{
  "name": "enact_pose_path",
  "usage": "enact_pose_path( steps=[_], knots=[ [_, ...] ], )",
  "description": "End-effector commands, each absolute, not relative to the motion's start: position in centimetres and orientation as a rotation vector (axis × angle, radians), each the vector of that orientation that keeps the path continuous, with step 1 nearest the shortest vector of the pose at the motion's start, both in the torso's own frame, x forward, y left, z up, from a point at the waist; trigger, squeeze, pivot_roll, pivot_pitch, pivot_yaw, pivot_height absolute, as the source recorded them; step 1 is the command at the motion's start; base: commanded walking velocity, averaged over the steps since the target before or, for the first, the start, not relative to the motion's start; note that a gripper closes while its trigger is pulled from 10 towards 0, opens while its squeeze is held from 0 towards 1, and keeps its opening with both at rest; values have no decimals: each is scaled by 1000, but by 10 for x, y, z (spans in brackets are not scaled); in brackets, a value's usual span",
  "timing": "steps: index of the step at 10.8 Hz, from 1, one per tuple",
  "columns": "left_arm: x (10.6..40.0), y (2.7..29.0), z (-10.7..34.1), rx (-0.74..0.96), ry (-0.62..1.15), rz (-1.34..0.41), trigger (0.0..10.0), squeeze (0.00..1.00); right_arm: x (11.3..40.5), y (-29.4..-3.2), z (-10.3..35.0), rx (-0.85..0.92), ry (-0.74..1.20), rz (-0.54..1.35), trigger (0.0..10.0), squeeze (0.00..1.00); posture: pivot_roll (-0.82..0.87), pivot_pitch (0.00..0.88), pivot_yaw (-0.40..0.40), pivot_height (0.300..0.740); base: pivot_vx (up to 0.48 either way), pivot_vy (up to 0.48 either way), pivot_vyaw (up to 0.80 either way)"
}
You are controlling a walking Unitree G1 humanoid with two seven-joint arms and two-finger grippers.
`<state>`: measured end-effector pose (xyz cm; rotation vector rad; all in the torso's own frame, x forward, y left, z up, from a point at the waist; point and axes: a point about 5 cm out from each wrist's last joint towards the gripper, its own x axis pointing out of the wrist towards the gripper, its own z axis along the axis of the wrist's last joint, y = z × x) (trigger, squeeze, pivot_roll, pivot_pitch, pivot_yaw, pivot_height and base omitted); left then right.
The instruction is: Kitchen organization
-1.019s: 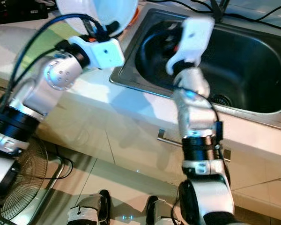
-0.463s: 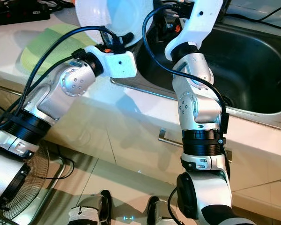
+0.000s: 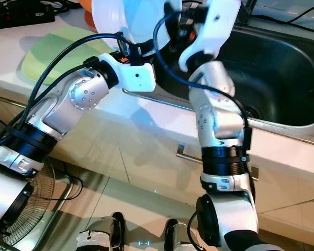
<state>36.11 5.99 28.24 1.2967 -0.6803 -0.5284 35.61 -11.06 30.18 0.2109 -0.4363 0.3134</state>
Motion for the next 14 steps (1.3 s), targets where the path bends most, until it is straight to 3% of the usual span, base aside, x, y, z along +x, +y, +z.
enact_pose_path(
  steps=[1,14],
  knots=[
    [356,57,286,1311,-732,-537,10000,0,356,-110,298,210,-417,318,0,0,134,153,10,740,0,0,0],
    [358,64,286,1354,-750,-523,10000,0,360,-106,290,209,-382,321,0,0,144,148,2,740,0,0,0]
  ],
)
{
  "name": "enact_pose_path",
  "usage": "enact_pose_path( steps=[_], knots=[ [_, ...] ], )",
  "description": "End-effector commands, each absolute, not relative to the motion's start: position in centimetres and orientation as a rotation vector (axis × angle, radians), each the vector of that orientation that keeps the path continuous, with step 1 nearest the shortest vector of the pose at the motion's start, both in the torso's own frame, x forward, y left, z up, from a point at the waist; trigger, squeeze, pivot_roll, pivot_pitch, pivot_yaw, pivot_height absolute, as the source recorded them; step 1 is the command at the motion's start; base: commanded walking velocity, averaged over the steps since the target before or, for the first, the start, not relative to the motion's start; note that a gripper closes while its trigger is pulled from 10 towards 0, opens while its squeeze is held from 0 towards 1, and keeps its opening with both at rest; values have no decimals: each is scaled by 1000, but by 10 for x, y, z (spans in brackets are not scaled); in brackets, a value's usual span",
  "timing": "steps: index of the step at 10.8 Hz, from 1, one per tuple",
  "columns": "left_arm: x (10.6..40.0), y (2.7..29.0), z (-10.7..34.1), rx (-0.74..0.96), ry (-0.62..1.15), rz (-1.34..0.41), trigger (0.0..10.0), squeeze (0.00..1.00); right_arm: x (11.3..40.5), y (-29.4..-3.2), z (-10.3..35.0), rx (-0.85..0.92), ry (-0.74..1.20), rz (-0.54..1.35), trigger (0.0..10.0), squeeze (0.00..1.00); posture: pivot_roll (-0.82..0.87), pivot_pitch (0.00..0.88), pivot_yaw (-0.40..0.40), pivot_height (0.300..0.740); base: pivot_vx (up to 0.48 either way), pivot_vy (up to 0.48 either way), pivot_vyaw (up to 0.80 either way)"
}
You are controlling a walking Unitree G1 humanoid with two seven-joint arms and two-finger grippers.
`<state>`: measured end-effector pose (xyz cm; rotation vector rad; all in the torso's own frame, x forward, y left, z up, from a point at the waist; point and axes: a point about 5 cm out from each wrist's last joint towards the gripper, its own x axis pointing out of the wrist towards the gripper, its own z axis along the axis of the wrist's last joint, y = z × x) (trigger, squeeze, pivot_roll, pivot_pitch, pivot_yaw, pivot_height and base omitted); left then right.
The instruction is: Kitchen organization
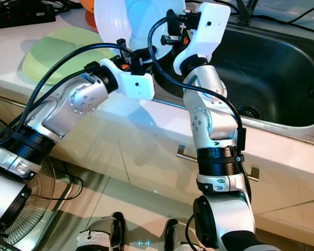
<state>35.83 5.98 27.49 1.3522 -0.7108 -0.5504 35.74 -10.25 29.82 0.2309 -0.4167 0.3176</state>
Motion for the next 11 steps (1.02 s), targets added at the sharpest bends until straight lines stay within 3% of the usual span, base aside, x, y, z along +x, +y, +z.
enact_pose_path(
  steps=[1,3,4,5,11],
  knots=[
    [358,64,286,1353,-750,-520,10000,0,360,-106,290,209,-382,318,0,0,144,149,3,740,0,0,0],
    [359,65,287,1348,-750,-515,10000,0,360,-107,290,212,-383,310,0,0,144,150,5,740,0,0,0],
    [359,66,288,1343,-753,-510,10000,231,360,-108,289,212,-380,301,2275,0,145,152,5,740,0,0,0],
    [358,66,289,1316,-754,-511,10000,1000,361,-110,289,210,-374,289,10000,0,145,153,7,740,0,0,0],
    [358,69,294,1290,-767,-495,10000,1000,365,-118,285,223,-357,218,10000,0,151,157,6,740,0,0,0]
  ],
)
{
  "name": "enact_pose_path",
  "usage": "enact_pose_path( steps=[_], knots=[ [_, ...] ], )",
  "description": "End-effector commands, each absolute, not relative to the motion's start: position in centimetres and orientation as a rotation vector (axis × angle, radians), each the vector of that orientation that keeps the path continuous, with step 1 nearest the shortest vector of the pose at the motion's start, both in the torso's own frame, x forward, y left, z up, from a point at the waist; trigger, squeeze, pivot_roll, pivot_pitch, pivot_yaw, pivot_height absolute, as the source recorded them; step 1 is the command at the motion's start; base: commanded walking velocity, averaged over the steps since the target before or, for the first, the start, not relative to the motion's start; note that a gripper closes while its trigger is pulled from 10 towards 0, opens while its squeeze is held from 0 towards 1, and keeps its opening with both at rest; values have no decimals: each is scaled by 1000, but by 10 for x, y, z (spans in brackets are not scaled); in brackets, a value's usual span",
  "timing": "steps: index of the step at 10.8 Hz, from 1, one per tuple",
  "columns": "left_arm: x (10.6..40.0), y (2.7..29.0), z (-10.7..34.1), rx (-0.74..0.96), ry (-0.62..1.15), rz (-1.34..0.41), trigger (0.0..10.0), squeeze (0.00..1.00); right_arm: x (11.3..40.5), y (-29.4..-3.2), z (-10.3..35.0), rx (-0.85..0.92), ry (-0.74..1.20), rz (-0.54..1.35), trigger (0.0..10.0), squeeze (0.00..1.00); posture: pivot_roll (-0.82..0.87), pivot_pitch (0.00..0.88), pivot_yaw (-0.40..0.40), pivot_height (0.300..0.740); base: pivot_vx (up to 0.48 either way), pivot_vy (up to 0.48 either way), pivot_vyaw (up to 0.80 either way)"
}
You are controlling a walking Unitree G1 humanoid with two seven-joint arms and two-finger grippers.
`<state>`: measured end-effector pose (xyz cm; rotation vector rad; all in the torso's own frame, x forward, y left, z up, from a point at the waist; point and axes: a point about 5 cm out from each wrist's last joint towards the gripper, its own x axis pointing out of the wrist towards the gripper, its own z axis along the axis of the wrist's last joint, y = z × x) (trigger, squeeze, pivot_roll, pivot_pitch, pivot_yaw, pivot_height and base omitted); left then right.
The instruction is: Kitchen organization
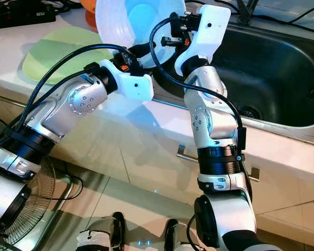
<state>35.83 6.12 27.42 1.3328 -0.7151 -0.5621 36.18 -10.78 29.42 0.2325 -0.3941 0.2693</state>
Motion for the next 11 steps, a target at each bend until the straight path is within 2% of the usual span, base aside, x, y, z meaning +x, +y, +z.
enact_pose_path(
  steps=[1,5,6,8,9,11],
  knots=[
    [357,69,295,1278,-772,-492,10000,1000,368,-125,285,234,-359,163,10000,0,152,156,7,740,0,0,0],
    [355,70,290,1248,-762,-490,10000,1000,379,-161,292,278,-389,-40,10000,0,152,155,9,740,0,0,0],
    [355,73,287,1251,-744,-492,10000,0,383,-167,290,284,-390,-89,10000,0,163,146,20,740,0,0,0],
    [355,78,274,1086,-660,-468,10000,0,386,-183,283,254,-395,-162,10000,0,210,143,-10,740,0,0,0],
    [357,83,268,988,-607,-428,10000,0,388,-185,276,230,-375,-153,10000,0,233,136,-51,740,0,0,0],
    [370,110,245,759,-412,-235,10000,0,396,-183,258,179,-307,-105,10000,0,297,88,-193,740,0,0,0]
  ],
)
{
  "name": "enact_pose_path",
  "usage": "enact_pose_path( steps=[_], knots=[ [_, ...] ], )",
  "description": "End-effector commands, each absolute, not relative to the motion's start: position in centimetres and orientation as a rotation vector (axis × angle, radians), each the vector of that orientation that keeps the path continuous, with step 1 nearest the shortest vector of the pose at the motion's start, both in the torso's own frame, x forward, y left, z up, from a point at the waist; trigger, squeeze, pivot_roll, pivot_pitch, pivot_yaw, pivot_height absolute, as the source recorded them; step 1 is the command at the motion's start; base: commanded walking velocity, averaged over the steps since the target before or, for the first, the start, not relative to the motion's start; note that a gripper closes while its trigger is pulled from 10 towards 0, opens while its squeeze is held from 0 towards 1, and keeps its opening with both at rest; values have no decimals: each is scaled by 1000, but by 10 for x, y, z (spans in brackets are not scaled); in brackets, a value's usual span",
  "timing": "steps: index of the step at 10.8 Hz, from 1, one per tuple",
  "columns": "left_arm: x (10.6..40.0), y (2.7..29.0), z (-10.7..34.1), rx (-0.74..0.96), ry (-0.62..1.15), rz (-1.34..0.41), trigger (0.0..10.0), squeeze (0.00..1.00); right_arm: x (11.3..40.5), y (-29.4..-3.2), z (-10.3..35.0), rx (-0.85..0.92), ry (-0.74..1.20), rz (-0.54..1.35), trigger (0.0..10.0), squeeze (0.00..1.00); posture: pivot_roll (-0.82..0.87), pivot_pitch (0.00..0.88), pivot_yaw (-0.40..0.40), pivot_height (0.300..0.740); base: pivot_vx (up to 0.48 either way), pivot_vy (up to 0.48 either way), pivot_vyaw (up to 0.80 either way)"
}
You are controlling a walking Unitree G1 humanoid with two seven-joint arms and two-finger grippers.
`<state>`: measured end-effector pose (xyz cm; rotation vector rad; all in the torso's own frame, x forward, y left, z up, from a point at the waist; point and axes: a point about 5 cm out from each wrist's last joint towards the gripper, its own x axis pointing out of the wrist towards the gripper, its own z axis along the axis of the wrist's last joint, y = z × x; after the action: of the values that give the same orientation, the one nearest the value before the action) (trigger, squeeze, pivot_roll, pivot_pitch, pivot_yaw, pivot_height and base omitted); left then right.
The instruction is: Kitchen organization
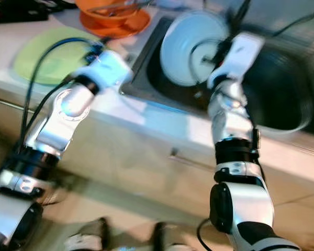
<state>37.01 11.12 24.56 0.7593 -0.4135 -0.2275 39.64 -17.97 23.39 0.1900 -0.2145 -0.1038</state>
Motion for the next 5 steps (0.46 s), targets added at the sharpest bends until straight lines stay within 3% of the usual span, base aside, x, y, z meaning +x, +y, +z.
enact_pose_path(
  steps=[1,3,5],
  knots=[
    [373,118,239,708,-368,-179,10000,0,398,-182,255,171,-294,-95,10000,0,309,73,-218,740,0,0,0],
    [378,129,242,643,-320,-63,10000,0,408,-174,255,153,-276,-50,10000,0,349,62,-271,740,0,0,0],
    [376,130,238,648,-301,-56,10000,0,410,-170,249,150,-257,-33,10000,0,354,64,-271,740,0,0,0]
  ],
)
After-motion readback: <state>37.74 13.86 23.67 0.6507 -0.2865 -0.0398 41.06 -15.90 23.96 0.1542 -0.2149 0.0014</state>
